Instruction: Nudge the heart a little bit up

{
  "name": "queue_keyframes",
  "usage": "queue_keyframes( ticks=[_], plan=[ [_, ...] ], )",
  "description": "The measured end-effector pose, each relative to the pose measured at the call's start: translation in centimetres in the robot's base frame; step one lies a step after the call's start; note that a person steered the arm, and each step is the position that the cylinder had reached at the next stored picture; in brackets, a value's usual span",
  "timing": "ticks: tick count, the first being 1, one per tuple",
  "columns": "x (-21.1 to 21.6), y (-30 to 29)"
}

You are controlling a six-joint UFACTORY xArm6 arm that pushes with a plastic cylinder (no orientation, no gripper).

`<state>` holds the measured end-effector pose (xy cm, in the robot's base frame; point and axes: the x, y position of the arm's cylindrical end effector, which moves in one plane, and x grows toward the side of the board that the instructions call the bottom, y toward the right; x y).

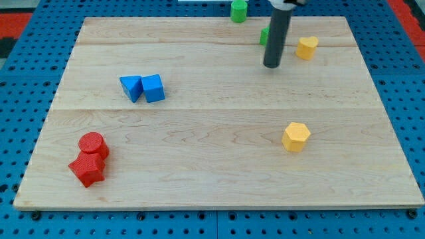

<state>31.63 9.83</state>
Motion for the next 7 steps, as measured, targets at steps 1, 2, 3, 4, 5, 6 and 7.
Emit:
queue_keyframes(
  ticks=[1, 2, 3, 4, 5, 6, 7],
  plan=[
    [-4.2, 0.1],
    [-6.1, 1.1],
    [-4.9, 1.3],
    [1.1, 5.7],
    [-0.5, 8.4],
    [-2.8, 8.9],
    [7.5, 12.0]
  ],
)
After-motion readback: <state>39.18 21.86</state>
